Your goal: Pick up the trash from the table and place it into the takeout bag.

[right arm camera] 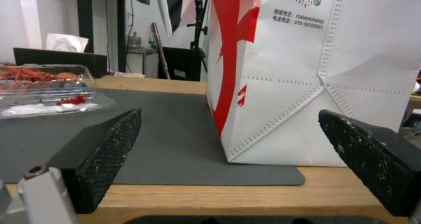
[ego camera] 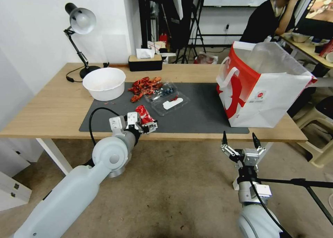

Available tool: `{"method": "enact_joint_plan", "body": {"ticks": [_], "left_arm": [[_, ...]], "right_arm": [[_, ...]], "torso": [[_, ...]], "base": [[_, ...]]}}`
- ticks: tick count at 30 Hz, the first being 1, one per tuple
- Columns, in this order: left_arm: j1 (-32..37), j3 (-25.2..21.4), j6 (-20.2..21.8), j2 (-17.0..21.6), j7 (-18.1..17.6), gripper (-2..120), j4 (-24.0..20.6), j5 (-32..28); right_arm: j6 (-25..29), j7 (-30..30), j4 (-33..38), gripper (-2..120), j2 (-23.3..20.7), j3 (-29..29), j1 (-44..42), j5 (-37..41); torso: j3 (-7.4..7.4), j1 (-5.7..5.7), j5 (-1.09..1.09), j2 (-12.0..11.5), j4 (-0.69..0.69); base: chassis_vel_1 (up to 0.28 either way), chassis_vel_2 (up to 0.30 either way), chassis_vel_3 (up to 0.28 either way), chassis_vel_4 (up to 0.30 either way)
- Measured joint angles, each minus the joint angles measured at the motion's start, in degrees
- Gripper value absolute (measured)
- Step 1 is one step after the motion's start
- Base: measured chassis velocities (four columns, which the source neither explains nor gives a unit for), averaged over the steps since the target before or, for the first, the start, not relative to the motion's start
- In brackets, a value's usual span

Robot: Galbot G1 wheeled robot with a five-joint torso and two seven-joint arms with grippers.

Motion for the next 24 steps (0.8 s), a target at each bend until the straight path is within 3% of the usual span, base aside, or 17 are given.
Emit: {"method": "enact_joint_plan", "body": {"ticks": [6,19,24], "left_arm": [[-0.59,0.43,0.96,0.04,-0.81,53,0.45,-0.11],[-0.58,0.24,1.05,0.46,-0.72,52,0.71,0.20],[0.33,-0.54,0.53,1.57,1.94,52,0.40,3.85]], "right_arm": [[0.00,0.00,-0.06,100,0.05,0.00,0.07,-0.06],[0.00,0.02,-0.11,100,0.15,-0.07,0.05,-0.19],[0.01,0.01,-0.15,100,0.14,-0.13,0.09,-0.26]], "torso": [[0.00,0.00,-0.01,0.00,0.00],[0.00,0.00,-0.01,0.00,0.00],[0.00,0.00,-0.01,0.00,0.00]], "base": [[0.000,0.000,0.000,0.000],[0.000,0.000,0.000,0.000],[0.000,0.000,0.000,0.000]]}}
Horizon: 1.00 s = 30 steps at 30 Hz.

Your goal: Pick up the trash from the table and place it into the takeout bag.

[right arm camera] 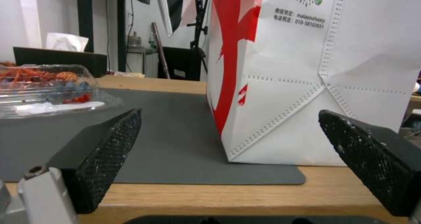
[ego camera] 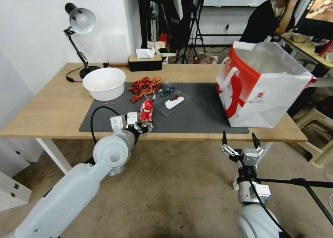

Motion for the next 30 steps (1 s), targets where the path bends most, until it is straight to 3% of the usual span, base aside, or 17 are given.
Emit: {"method": "enact_joint_plan", "body": {"ticks": [2,4,6,7,9,10,11,13,14,15,18,23,27,30], "left_arm": [[0.61,-0.26,-1.88,0.63,4.07,52,0.23,5.55],[0.76,-0.34,-2.74,0.87,5.62,52,0.43,7.44],[0.95,-0.45,-7.79,1.90,12.60,52,1.62,13.66],[0.95,-0.45,-7.79,1.90,12.60,52,1.62,13.66],[0.81,-0.48,-12.39,2.63,18.12,52,3.02,17.59],[0.16,-0.32,-16.80,3.29,23.14,52,4.56,20.29],[0.16,-0.32,-16.80,3.29,23.14,52,4.56,20.29],[-1.04,0.25,-21.25,3.82,28.28,52,6.27,22.18],[-2.84,1.14,-25.05,4.33,33.10,52,8.09,23.52],[-2.84,1.14,-25.05,4.33,33.10,52,8.09,23.52],[-7.99,3.83,-30.68,4.99,40.16,52,11.73,25.05],[-15.79,8.56,-34.94,5.25,45.75,52,15.88,23.83],[-20.66,12.32,-35.87,5.18,47.54,52,17.61,22.41],[-28.75,19.48,-36.25,4.04,47.90,52,19.92,20.35]], "right_arm": [[0.00,0.00,0.00,100,-0.01,-0.03,0.01,-0.02],[0.00,0.00,0.00,100,-0.01,-0.03,0.01,-0.02],[0.00,0.00,0.00,100,-0.02,-0.08,0.04,-0.03],[0.00,0.00,0.00,100,-0.02,-0.08,0.04,-0.03],[0.00,-0.01,0.00,100,0.00,-0.12,0.06,-0.06],[0.00,-0.02,0.00,100,0.03,-0.15,0.07,-0.09],[0.00,-0.02,0.00,100,0.03,-0.15,0.07,-0.09],[0.01,-0.02,0.00,100,0.08,-0.18,0.08,-0.13],[0.01,-0.03,0.00,100,0.10,-0.19,0.08,-0.15],[0.01,-0.03,0.00,100,0.10,-0.19,0.08,-0.15],[0.02,-0.03,0.00,100,0.08,-0.18,0.08,-0.18],[0.03,-0.01,0.00,100,0.04,-0.06,0.01,-0.19],[0.05,0.00,0.01,100,0.04,0.05,0.00,-0.19],[0.06,0.02,0.03,100,0.07,0.16,0.00,-0.18]], "torso": [[0.00,0.00,0.00,0.00,0.00],[0.00,0.00,0.00,0.00,0.00],[0.00,0.00,0.00,0.00,0.00],[0.00,0.00,0.00,0.00,0.00],[0.00,0.00,0.00,0.00,0.00],[0.00,0.00,-0.01,0.00,0.00],[0.00,0.00,-0.01,0.00,0.00],[0.00,0.00,0.00,0.00,0.01],[0.00,0.00,-0.01,0.00,0.00],[0.00,0.00,-0.01,0.00,0.00],[0.00,0.00,0.00,0.00,0.00],[0.01,0.00,0.00,0.00,-0.01],[0.01,0.00,0.01,0.00,0.01],[0.01,0.00,0.02,0.00,0.00]], "base": [[0.000,0.000,0.000,0.000],[0.000,0.000,0.000,0.000],[0.000,0.000,0.000,0.000],[0.000,0.000,0.000,0.000],[0.000,0.000,0.000,0.000],[0.000,0.000,0.000,0.000],[0.000,0.000,0.000,0.000],[0.000,0.000,0.000,0.000],[0.000,0.000,0.000,0.000],[0.000,0.000,0.000,0.000],[0.000,0.000,0.000,0.000],[0.000,0.000,0.000,0.000],[0.000,0.000,0.000,0.000],[0.000,0.000,0.000,0.000]]}}
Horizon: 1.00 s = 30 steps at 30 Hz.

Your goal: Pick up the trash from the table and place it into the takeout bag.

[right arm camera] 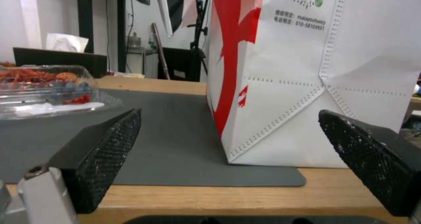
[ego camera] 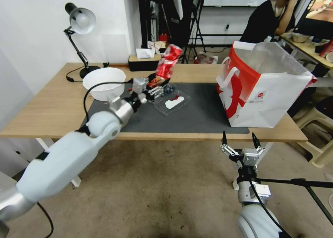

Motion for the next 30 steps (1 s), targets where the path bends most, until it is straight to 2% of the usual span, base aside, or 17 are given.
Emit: {"method": "enact_joint_plan", "body": {"ticks": [1,2,5,6,8,9,11,12,15,16,19,21,23,24,27,30], "left_arm": [[-2.39,2.08,-0.02,-0.59,0.00,52,0.70,-0.62],[-2.39,2.08,-0.02,-0.59,0.00,52,0.70,-0.62],[-10.38,7.83,-0.02,-2.68,-0.08,52,3.11,-3.04],[-10.38,7.83,-0.02,-2.68,-0.08,52,3.11,-3.04],[-17.02,12.81,-0.01,-4.77,-0.14,52,5.78,-5.16],[-17.02,12.81,-0.01,-4.77,-0.14,52,5.78,-5.16],[-21.80,16.62,-0.01,-6.96,-0.11,52,7.61,-6.99],[-21.80,16.62,-0.01,-6.96,-0.11,52,7.61,-6.99],[-26.66,20.82,0.00,-10.21,-0.11,52,9.26,-8.89],[-26.66,20.82,0.00,-10.21,-0.11,52,9.26,-8.89],[-31.23,24.60,0.08,-14.82,-0.18,52,11.67,-10.34],[-31.65,24.95,0.08,-15.34,-0.18,52,11.92,-10.48],[-35.72,28.31,-0.02,-20.58,-0.06,52,15.83,-11.66],[-35.72,28.31,-0.02,-20.58,-0.06,52,15.83,-11.66],[-38.67,30.58,-0.18,-25.16,0.63,52,20.80,-12.59],[-39.12,31.07,-0.25,-26.36,0.78,52,22.09,-12.79]], "right_arm": [[0.00,0.00,0.01,100,0.06,0.01,0.01,0.00],[0.00,0.00,0.01,100,0.06,0.01,0.01,0.00],[0.01,0.02,0.00,100,0.41,0.06,-0.03,-0.12],[0.01,0.02,0.00,100,0.41,0.06,-0.03,-0.12],[0.02,0.03,-0.02,100,0.75,0.05,-0.04,-0.30],[0.02,0.03,-0.02,100,0.75,0.05,-0.04,-0.30],[0.02,0.02,-0.05,100,0.89,0.00,-0.03,-0.39],[0.02,0.02,-0.05,100,0.89,0.00,-0.03,-0.39],[0.05,0.02,-0.22,100,0.93,-0.02,0.04,-0.44],[0.05,0.02,-0.22,100,0.93,-0.02,0.04,-0.44],[0.09,0.02,-0.36,100,1.01,0.00,0.04,-0.46],[0.09,0.01,-0.37,100,1.03,0.01,0.04,-0.46],[0.15,0.03,-0.38,100,1.20,0.15,-0.01,-0.52],[0.15,0.03,-0.38,100,1.20,0.15,-0.01,-0.52],[0.18,0.06,-0.26,100,1.31,0.23,-0.06,-0.54],[0.23,0.06,-0.24,100,1.32,0.25,-0.09,-0.54]], "torso": [[0.00,0.00,-0.01,0.00,-0.01],[0.00,0.00,-0.01,0.00,-0.01],[0.00,0.00,0.02,0.00,-0.03],[0.00,0.00,0.02,0.00,-0.03],[0.00,0.00,-0.01,0.00,-0.02],[0.00,0.00,-0.01,0.00,-0.02],[-0.01,0.00,-0.01,0.00,0.00],[-0.01,0.00,-0.01,0.00,0.00],[-0.01,-0.01,0.01,0.00,0.00],[-0.01,-0.01,0.01,0.00,0.00],[-0.01,-0.01,0.00,0.00,0.00],[-0.01,-0.01,0.01,0.00,0.00],[-0.01,-0.01,0.02,0.00,-0.03],[-0.01,-0.01,0.02,0.00,-0.03],[-0.01,-0.01,-0.01,0.01,0.01],[-0.01,-0.01,-0.01,0.01,0.01]], "base": [[0.000,0.000,0.000,0.000],[0.000,0.000,0.000,0.000],[0.000,0.000,0.000,0.000],[0.000,0.000,0.000,0.000],[0.000,0.000,0.000,0.000],[0.000,0.000,0.000,0.000],[0.000,0.000,0.000,0.000],[0.000,0.000,0.000,0.000],[0.000,0.000,0.000,0.000],[0.000,0.000,0.000,0.000],[0.000,0.000,0.000,0.000],[0.000,0.000,0.000,0.000],[0.000,0.000,0.000,0.000],[0.000,0.000,0.000,0.000],[0.000,0.000,0.000,0.000],[0.000,0.000,0.000,0.000]]}}
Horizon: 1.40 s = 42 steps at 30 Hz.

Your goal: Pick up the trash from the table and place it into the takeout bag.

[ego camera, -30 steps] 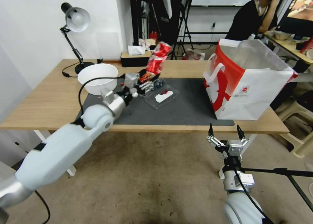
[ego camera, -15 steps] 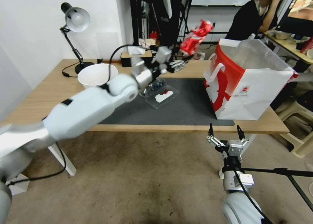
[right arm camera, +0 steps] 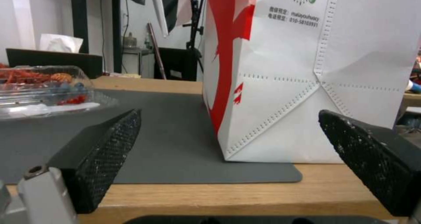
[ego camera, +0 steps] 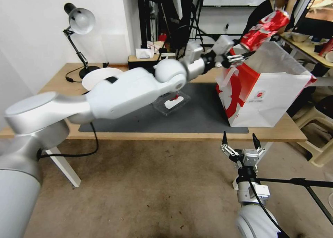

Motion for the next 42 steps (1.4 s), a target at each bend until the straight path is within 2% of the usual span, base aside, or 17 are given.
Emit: {"method": "enact_joint_plan", "body": {"ticks": [4,8,14,16,19,20,22,24,27,28,31,34,35,42], "left_arm": [[-0.94,1.51,-0.07,-4.25,0.39,52,4.24,-0.31],[-1.06,2.31,-0.12,-6.27,0.69,52,6.64,-0.16],[-0.87,2.60,-0.09,-7.16,0.23,52,7.24,0.19],[-0.75,2.62,0.00,-7.22,0.04,57,7.24,0.30],[-0.51,2.55,0.29,-7.16,-0.40,72,7.30,0.93],[-0.51,2.55,0.29,-7.16,-0.40,72,7.30,0.93],[-0.44,2.37,0.50,-7.05,-0.56,83,7.33,1.16],[-0.40,2.30,0.52,-7.03,-0.64,86,7.34,1.21],[0.09,1.54,0.55,-6.71,-1.15,99,7.21,1.32],[0.09,1.54,0.55,-6.71,-1.15,99,7.21,1.32],[0.68,0.45,0.67,-6.07,-2.22,99,6.67,1.23],[2.41,-2.17,1.51,-2.38,-6.22,100,3.92,-3.02],[2.41,-2.17,1.51,-2.38,-6.22,100,3.92,-3.02],[7.65,-7.49,3.41,4.99,-11.24,100,-2.61,-6.98]], "right_arm": [[0.13,0.01,-0.04,100,0.05,0.07,0.10,0.00],[0.20,0.01,-0.04,100,0.10,0.07,0.19,0.04],[0.48,0.01,-0.19,100,0.16,0.08,0.14,0.07],[0.53,0.01,-0.26,100,0.20,0.09,0.11,0.07],[0.57,0.01,-0.28,100,0.26,0.09,0.10,0.08],[0.57,0.01,-0.28,100,0.26,0.09,0.10,0.08],[0.57,0.01,-0.29,100,0.28,0.09,0.11,0.09],[0.57,0.01,-0.30,100,0.30,0.09,0.12,0.09],[0.57,0.01,-0.30,100,0.36,0.08,0.13,0.09],[0.57,0.01,-0.30,100,0.36,0.08,0.13,0.09],[0.57,0.01,-0.26,100,0.37,0.08,0.10,0.09],[0.57,0.01,-0.14,100,0.37,0.10,0.06,0.09],[0.57,0.01,-0.14,100,0.37,0.10,0.06,0.09],[0.46,-0.01,0.03,100,0.40,0.02,0.09,0.09]], "torso": [[0.00,0.00,0.01,0.00,-0.02],[0.00,0.00,0.01,0.00,-0.02],[0.00,0.00,0.00,0.00,-0.01],[0.00,0.00,-0.01,0.00,-0.01],[0.00,0.00,0.00,0.00,-0.01],[0.00,0.00,0.00,0.00,-0.01],[0.00,0.00,-0.01,0.00,-0.01],[0.00,0.00,-0.01,0.00,-0.01],[0.00,0.00,0.00,0.00,-0.03],[0.00,0.00,0.00,0.00,-0.03],[0.00,0.00,-0.01,0.00,-0.02],[0.00,0.00,-0.01,0.00,-0.01],[0.00,0.00,-0.01,0.00,-0.01],[0.00,0.00,-0.02,0.00,-0.01]], "base": [[0.000,0.000,0.000,0.000],[0.000,0.000,0.000,0.000],[0.000,0.000,0.000,0.000],[0.000,0.000,0.000,0.000],[0.000,0.000,0.000,0.000],[0.000,0.000,0.000,0.000],[0.000,0.000,0.000,0.000],[0.000,0.000,0.000,0.000],[0.000,0.000,0.000,0.000],[0.000,0.000,0.000,0.000],[0.000,0.000,0.000,0.000],[0.000,0.000,0.000,0.000],[0.000,0.000,0.000,0.000],[0.000,0.000,0.000,0.000]]}}
